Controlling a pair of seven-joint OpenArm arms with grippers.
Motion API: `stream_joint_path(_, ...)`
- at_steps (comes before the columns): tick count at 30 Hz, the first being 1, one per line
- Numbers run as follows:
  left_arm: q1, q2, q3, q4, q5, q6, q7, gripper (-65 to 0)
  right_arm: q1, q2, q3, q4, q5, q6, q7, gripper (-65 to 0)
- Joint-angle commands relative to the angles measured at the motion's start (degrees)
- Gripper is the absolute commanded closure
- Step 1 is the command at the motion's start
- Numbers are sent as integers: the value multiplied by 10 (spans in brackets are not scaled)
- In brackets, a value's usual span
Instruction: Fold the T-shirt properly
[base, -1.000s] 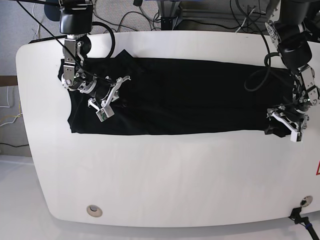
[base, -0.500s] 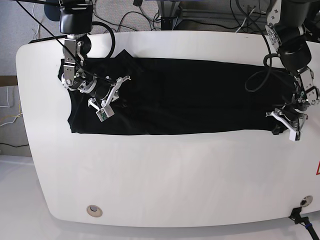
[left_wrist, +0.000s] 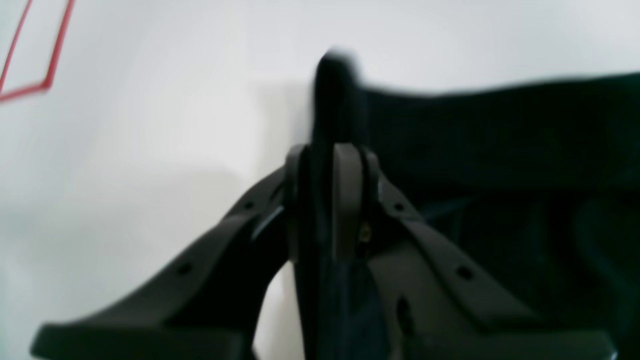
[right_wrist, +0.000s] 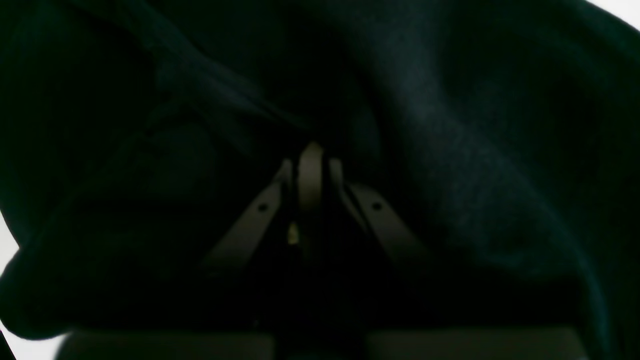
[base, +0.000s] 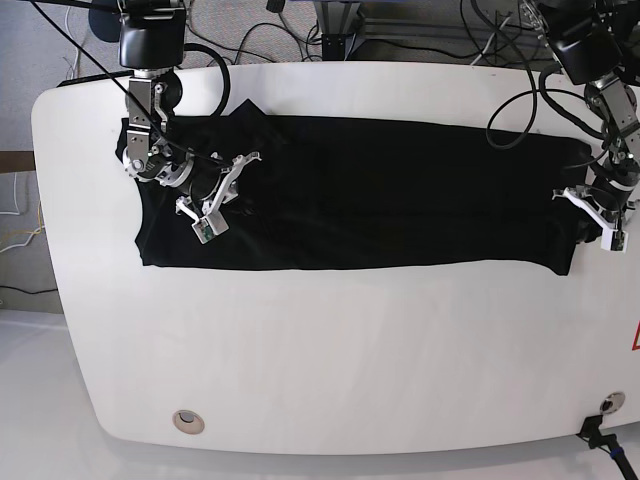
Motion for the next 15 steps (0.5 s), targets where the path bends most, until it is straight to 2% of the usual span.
stream_joint_path(1, -17, -8, 1, 11, -13, -3, -14, -72, -12, 0, -6, -15, -71, -15, -82, 0)
stream_joint_path(3, -19, -8, 2, 11, -13, -3, -14, -95, -12, -1, -6, -15, -71, -15, -82, 0)
stream_joint_path(4, -25, -8, 2, 11, -13, -3, -14, -150, -12, -1, -6, -15, -71, -15, -82, 0)
stream_joint_path(7, -61, -7, 4, -4, -12, -3, -13, -397, -12, -1, -6, -16, -71, -15, -82, 0)
stream_joint_path(8, -68, -8, 5, -19, -12, -3, -13, -468, -12, -1, -6, -16, -71, -15, -82, 0)
stream_joint_path(9, -80, -9, 5, -39, -12, -3, -14, -507, -12, -1, -6, -16, -71, -15, -82, 0)
stream_joint_path(13, -142, -25, 8, -147, -9, -3, -17, -488, -12, 1, -6, -16, -71, -15, -82, 0)
stream_joint_path(15, -168, -30, 32, -200, -9, -3, -29, -485, -12, 1, -6, -16, -71, -15, -82, 0)
